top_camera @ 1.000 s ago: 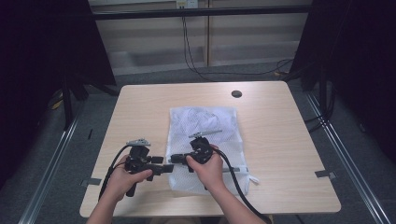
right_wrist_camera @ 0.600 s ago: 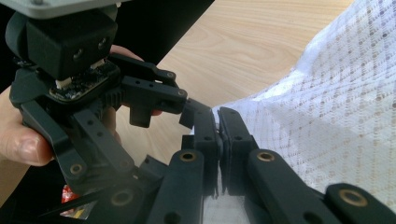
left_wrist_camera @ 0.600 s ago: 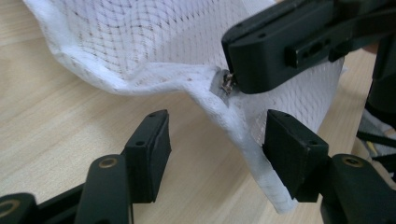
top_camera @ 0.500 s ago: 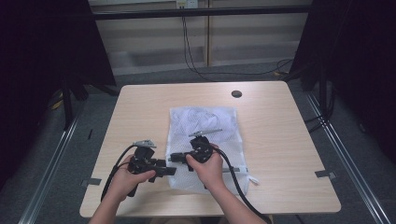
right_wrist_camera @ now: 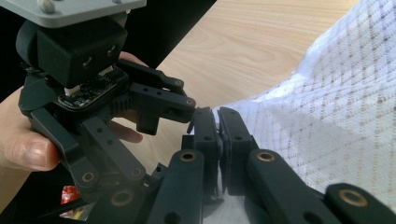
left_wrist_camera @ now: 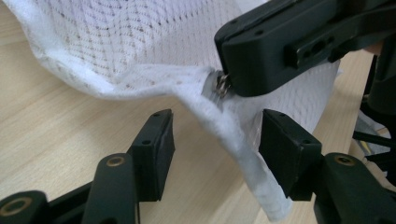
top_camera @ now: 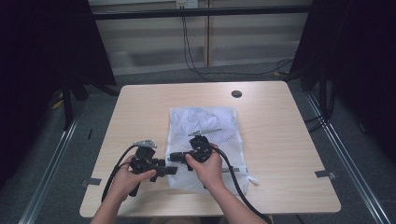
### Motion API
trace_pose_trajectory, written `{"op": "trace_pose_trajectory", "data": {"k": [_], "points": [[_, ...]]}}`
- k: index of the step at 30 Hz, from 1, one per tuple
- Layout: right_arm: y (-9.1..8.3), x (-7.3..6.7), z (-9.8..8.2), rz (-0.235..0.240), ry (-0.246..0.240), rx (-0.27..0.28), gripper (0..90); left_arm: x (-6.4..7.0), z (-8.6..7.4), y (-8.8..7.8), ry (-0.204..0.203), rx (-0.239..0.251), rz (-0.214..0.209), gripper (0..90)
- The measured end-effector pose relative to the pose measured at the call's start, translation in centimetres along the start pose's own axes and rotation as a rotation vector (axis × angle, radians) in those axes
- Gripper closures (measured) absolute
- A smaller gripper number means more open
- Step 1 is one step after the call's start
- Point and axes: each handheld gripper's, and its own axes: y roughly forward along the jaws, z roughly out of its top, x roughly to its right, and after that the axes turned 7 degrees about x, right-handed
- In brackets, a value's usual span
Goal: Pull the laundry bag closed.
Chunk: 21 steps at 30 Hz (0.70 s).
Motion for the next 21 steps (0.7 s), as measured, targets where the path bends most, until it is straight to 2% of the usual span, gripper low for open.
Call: {"op": "trace_pose_trajectory", "data": {"k": [1, 2, 4, 8, 11, 12, 13, 17, 21], "points": [[0.01, -0.02, 0.0, 0.001, 0.001, -0.001, 87.6, -0.01, -0.06, 0.04, 0.003, 0.011, 0.0, 47.5], [0.03, -0.05, 0.02, 0.001, 0.002, -0.002, 87.6, -0.13, -0.09, 0.07, 0.028, 0.02, 0.002, 49.7], [0.03, -0.03, 0.06, 0.001, 0.005, 0.002, 87.6, -0.25, -0.14, 0.14, 0.025, 0.024, -0.019, 56.8], [-0.03, -0.02, 0.12, 0.003, 0.007, 0.008, 87.6, -0.33, -0.26, 0.32, -0.006, 0.036, -0.052, 69.7], [-0.07, -0.04, 0.13, 0.006, 0.009, 0.01, 87.6, -0.37, -0.33, 0.4, -0.009, 0.036, -0.059, 73.5], [-0.08, -0.04, 0.14, 0.005, 0.009, 0.01, 87.6, -0.37, -0.39, 0.4, -0.018, 0.039, -0.062, 74.7], [-0.13, -0.04, 0.15, 0.007, 0.009, 0.011, 87.6, -0.42, -0.43, 0.35, -0.042, 0.047, -0.064, 79.7], [-0.27, -0.03, 0.21, 0.012, 0.011, 0.01, 87.7, -0.43, -0.4, 0.18, -0.064, 0.047, -0.065, 85.8], [-0.65, 0.23, 0.33, 0.013, 0.019, 0.015, 87.8, -0.4, -0.25, -0.03, -0.069, 0.058, -0.069, 87.2]]}}
